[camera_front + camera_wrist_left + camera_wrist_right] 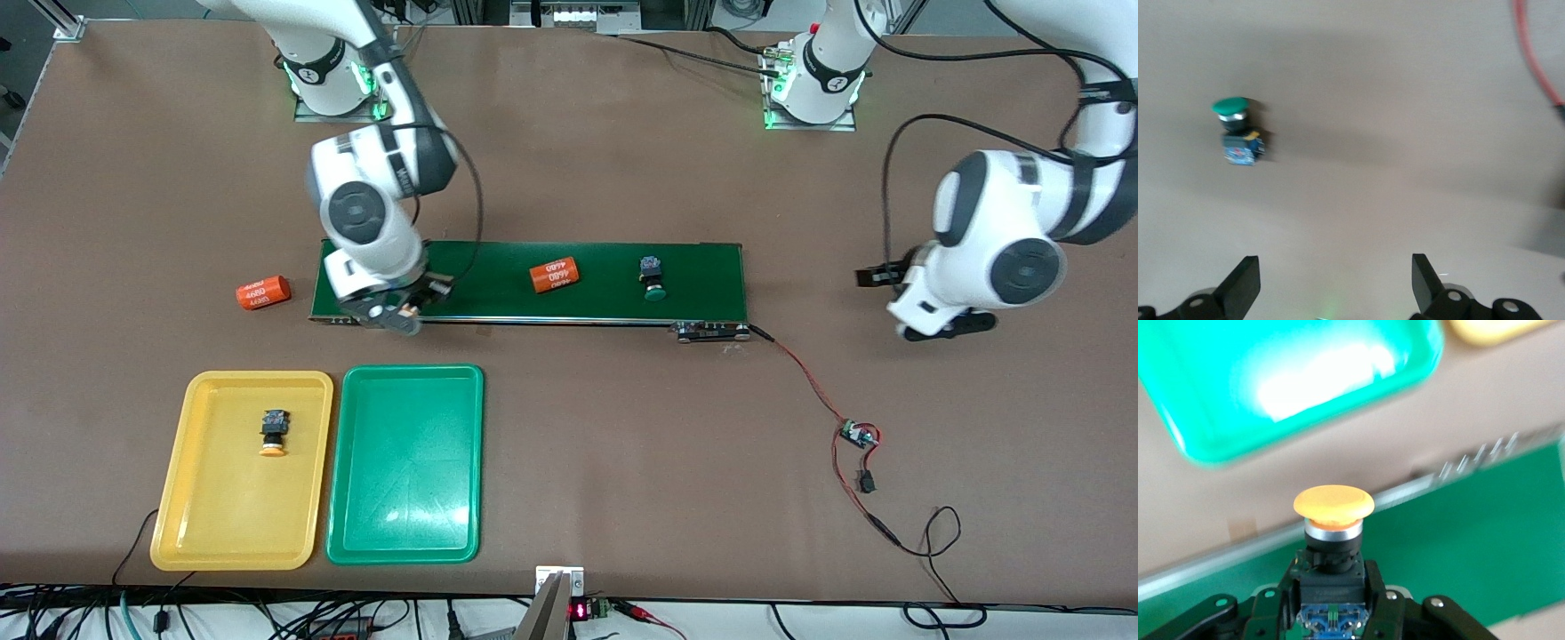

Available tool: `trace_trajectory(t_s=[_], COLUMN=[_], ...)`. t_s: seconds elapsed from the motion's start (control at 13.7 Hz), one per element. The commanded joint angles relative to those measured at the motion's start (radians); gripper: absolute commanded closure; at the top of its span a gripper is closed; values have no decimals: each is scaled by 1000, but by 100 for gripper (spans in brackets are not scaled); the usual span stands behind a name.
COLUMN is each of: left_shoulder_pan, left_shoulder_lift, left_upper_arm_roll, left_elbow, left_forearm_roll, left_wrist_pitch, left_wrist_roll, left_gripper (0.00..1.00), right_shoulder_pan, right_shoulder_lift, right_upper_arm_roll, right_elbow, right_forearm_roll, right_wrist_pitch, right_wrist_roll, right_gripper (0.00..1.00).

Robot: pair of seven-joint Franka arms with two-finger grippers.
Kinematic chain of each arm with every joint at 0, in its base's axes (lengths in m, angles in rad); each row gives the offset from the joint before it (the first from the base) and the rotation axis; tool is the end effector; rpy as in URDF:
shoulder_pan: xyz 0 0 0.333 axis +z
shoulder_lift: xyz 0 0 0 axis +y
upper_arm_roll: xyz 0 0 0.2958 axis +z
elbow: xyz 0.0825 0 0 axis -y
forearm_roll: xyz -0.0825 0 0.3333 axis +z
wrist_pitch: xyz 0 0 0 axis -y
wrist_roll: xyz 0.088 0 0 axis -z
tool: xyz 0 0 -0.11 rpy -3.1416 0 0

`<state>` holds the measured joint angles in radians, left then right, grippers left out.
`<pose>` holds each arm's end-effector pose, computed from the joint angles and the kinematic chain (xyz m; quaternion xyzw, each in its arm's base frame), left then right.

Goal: Sort buttons by color to trays

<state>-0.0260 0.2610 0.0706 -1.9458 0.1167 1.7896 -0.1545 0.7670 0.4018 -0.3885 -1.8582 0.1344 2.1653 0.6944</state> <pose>0.5085 0.0318 0.3307 -0.9737 -0.0737 0.2028 0.0735 0.5304 0.2329 0.3221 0.9821 -0.1845 -0.0157 0.0330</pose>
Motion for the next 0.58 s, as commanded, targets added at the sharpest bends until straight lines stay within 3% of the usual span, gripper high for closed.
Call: trace_trajectory(t_s=[0.0, 0.15, 0.51], left_shoulder_pan=[44, 75, 133], left_shoulder_lift=[-6, 12, 55], left_upper_arm_roll=[81, 119, 123], left_elbow=[-47, -88, -229], left_forearm_roll=[12, 3, -5], left_wrist_pitch=[121, 274, 555], left_wrist_roll=[209, 343, 401], left_gripper=[0, 0, 0], right_shoulder_pan=[-176, -292, -457], right_shoulder_lift=[87, 149, 299], right_upper_arm_roll=[2, 3, 3], right_elbow=[141, 227, 342], right_forearm_roll=[-53, -50, -47], right_wrist_pitch=[-25, -27, -12], right_wrist_roll=[-146, -316, -738], right_gripper=[80, 80, 80])
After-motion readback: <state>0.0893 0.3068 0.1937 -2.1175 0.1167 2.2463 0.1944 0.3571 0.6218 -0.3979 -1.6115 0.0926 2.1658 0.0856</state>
